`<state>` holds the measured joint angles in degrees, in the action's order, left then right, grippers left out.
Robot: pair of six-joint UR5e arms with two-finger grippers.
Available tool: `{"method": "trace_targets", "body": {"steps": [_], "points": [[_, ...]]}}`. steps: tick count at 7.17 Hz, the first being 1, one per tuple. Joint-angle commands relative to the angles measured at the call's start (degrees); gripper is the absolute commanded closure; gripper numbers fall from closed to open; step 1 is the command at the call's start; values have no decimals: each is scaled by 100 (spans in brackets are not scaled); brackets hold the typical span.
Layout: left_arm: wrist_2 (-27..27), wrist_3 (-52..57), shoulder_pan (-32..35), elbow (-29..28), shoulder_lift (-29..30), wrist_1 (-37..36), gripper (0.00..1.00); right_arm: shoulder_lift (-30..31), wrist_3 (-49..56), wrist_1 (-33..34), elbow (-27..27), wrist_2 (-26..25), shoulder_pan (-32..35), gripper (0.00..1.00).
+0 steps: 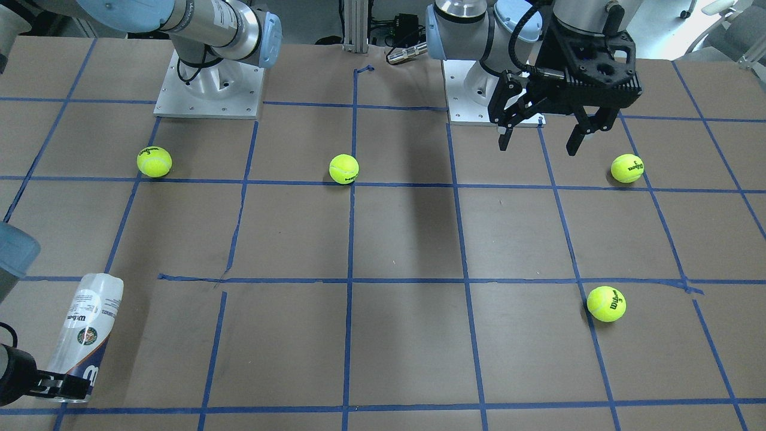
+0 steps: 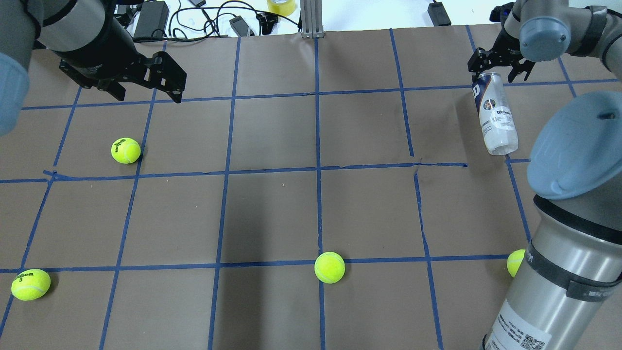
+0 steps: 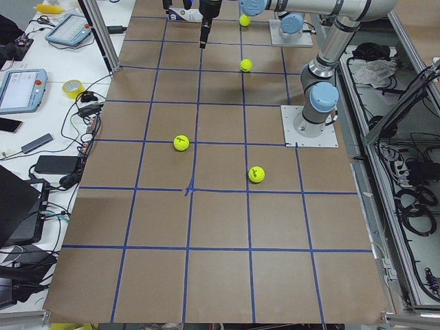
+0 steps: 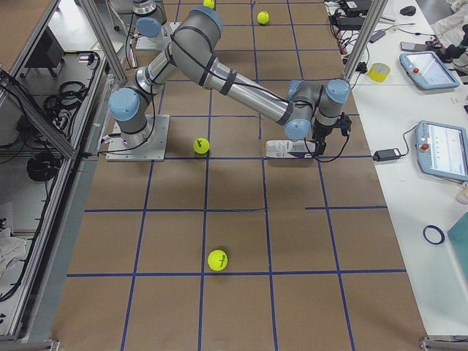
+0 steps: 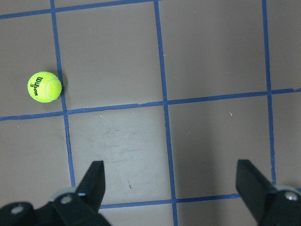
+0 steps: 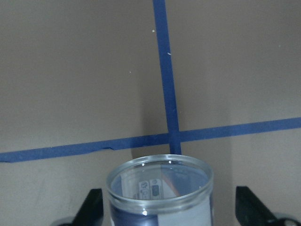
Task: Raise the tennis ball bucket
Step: 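Lower the right gripper over the open end of the clear Wilson can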
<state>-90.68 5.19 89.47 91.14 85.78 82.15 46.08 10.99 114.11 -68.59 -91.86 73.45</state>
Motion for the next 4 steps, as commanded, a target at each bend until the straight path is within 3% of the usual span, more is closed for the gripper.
{"method": "trace_targets", "body": {"steps": [1, 3, 4], "points": [[-3, 0, 0, 0, 0, 3, 0, -64, 157, 6, -84, 2, -6, 0], [-3, 0, 0, 0, 0, -6, 0, -73, 587, 32, -242, 10, -6, 1], [-3, 0, 0, 0, 0, 2, 0, -91, 614, 23, -277, 19, 3, 5]]}}
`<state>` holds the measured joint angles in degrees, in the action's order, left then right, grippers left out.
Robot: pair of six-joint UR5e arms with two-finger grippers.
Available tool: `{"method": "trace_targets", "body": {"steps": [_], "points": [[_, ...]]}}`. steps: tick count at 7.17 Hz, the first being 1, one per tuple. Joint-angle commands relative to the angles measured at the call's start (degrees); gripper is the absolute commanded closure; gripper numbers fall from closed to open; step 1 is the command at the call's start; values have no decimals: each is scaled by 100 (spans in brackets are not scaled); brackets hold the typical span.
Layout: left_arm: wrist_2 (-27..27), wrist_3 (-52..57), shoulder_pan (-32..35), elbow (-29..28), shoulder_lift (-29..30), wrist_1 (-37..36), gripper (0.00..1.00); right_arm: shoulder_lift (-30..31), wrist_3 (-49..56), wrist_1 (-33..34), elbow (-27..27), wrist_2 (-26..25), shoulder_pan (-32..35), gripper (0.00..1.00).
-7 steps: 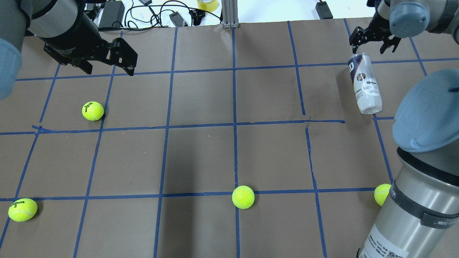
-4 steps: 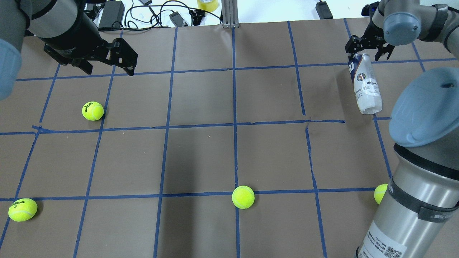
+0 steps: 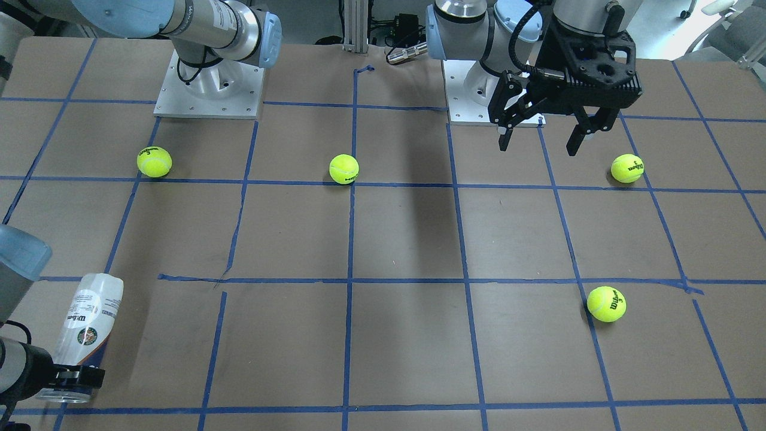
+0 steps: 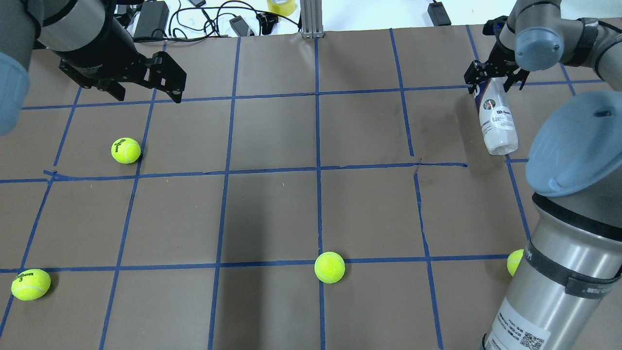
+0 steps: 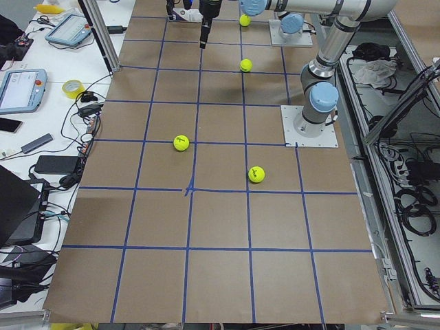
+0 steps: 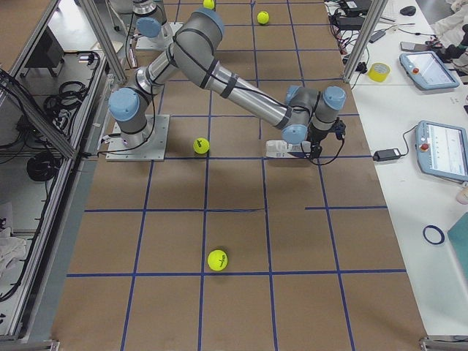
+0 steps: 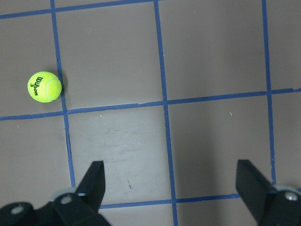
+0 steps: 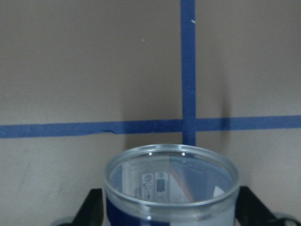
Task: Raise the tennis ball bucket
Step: 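Close the right gripper on the can's open end and lift it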
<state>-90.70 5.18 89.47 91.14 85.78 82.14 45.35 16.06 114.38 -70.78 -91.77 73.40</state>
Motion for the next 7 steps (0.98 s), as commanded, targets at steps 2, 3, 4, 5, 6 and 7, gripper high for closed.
{"method": "trace_targets", "body": {"steps": [2, 3, 4, 5, 6, 7], "points": [[17, 0, 0, 0, 0, -5, 0, -9, 616, 6, -59, 1, 8, 18], [18, 0, 0, -9, 0, -5, 0, -9, 627, 267, -59, 1, 25, 19], [9, 0, 0, -9, 0, -5, 0, 0, 679, 383, -59, 10, 34, 38], [9, 0, -8, -9, 0, -5, 0, 26, 714, 384, -68, 10, 52, 45], [9, 0, -9, -9, 0, -5, 0, 96, 758, 384, -68, 18, 165, 48], [9, 0, -9, -9, 0, -5, 0, 201, 950, 384, -103, 62, 331, 56]]}}
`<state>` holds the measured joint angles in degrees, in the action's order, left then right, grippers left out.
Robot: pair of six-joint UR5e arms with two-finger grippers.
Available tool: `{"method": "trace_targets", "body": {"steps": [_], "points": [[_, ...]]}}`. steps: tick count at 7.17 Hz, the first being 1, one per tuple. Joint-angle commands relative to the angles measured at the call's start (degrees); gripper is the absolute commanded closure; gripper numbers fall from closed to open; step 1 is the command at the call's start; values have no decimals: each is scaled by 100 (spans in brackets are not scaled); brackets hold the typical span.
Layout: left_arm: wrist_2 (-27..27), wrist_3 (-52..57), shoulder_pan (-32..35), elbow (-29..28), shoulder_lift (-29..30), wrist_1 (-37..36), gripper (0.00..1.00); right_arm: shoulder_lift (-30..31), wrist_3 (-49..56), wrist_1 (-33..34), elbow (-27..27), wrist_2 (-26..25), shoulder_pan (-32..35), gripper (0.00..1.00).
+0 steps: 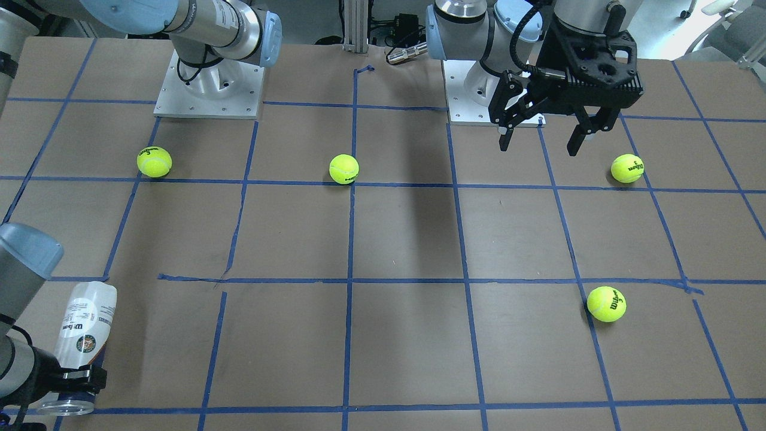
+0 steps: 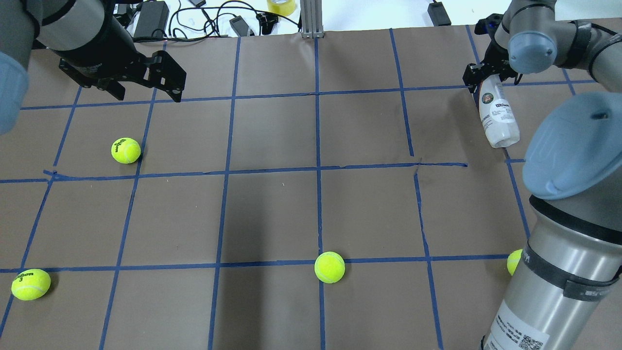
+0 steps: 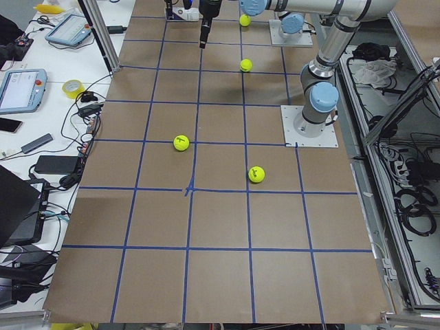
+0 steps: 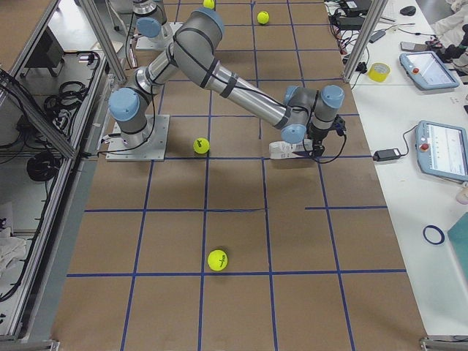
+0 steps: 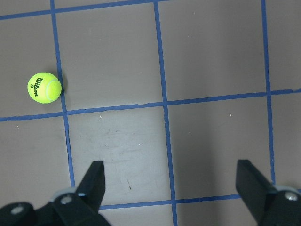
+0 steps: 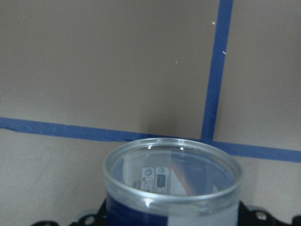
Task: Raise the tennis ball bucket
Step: 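Close the right gripper on the can's open end and lift it, then carry the can with the right gripper toward the table centre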
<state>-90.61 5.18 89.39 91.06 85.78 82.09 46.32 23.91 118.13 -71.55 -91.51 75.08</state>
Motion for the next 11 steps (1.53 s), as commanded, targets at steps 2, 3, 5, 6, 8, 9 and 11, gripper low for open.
{"method": "trace_targets", "body": {"steps": [2, 3, 5, 6, 8, 9, 11], "points": [[8, 0, 8, 9, 0, 0, 0, 368, 637, -18, -192, 280, 463, 68], [0, 0, -1, 9, 0, 0, 0, 447, 945, -10, -237, 578, 586, 72], [0, 0, 8, 9, 0, 0, 0, 675, 1289, -45, -272, 704, 980, 72], [0, 0, 8, 9, 0, 0, 0, 842, 1326, -36, -420, 704, 1252, 72], [0, 0, 8, 9, 0, 0, 0, 975, 1876, 25, -658, 704, 1666, 72], [0, 0, 8, 9, 0, 9, 0, 984, 1932, 25, -694, 704, 1712, 72], [-9, 0, 8, 9, -9, 9, 0, 1089, 2230, 8, -703, 817, 2271, 79]]}}
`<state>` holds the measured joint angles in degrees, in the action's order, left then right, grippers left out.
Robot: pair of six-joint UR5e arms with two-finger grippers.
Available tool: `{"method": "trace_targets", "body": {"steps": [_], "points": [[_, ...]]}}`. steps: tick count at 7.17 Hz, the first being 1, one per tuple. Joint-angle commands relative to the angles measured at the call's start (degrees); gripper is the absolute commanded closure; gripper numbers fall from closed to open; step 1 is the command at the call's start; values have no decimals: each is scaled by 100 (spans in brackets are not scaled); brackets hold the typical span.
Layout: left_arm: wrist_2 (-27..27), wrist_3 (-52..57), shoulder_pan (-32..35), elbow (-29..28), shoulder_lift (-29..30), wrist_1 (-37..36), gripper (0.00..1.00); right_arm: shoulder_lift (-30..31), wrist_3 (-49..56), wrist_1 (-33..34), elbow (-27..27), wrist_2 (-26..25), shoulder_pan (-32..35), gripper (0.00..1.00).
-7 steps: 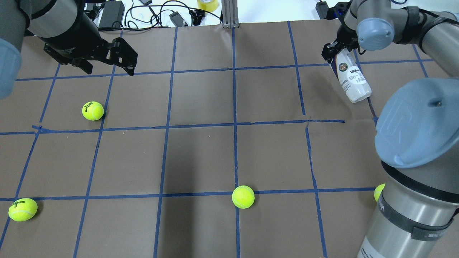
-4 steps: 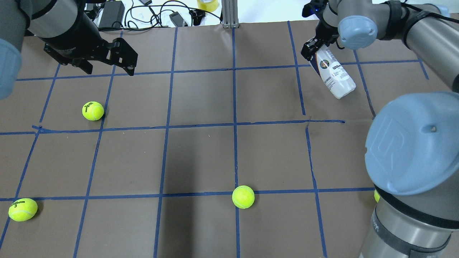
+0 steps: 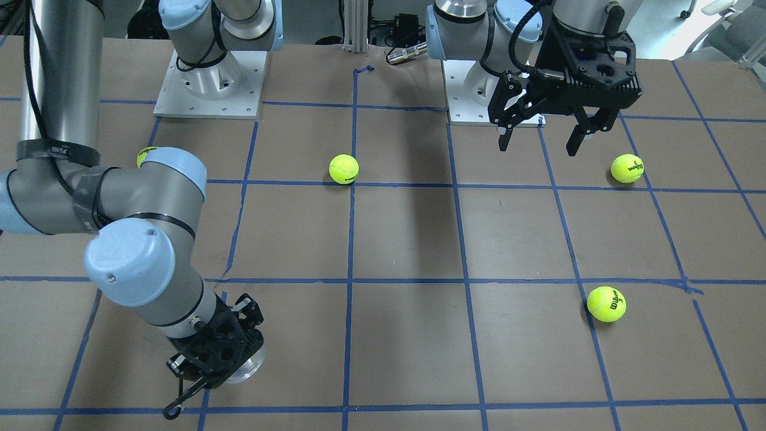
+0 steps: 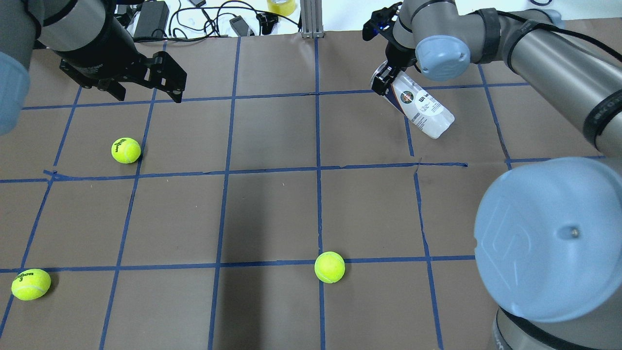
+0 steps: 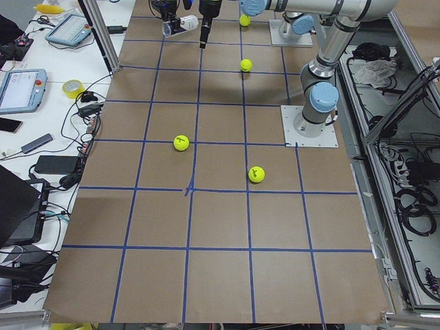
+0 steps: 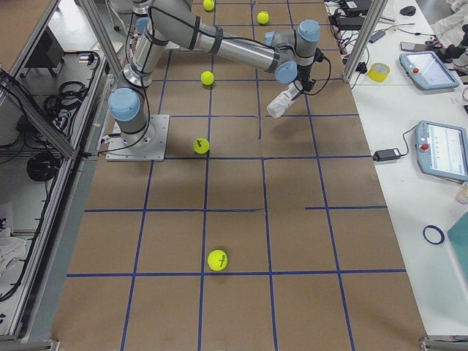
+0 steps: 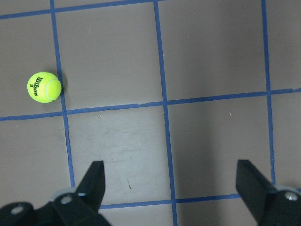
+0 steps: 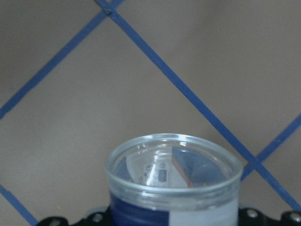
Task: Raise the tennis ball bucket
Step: 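Carry the can with the right gripper toward the table centre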
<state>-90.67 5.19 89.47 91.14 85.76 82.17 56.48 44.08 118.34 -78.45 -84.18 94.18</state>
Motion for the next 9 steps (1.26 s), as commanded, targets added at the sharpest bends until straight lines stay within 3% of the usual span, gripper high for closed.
{"method": "trace_targets", "body": {"steps": [1, 5, 9], "points": [[-3, 0, 0, 0, -7, 1, 0, 118, 285, -30, -12, 60, 747, 78], [-3, 0, 0, 0, -7, 1, 0, 92, 1461, 5, -91, -63, 1601, 76], [-3, 0, 0, 0, -7, 1, 0, 109, 1788, 304, -319, -81, 2149, 71]]}}
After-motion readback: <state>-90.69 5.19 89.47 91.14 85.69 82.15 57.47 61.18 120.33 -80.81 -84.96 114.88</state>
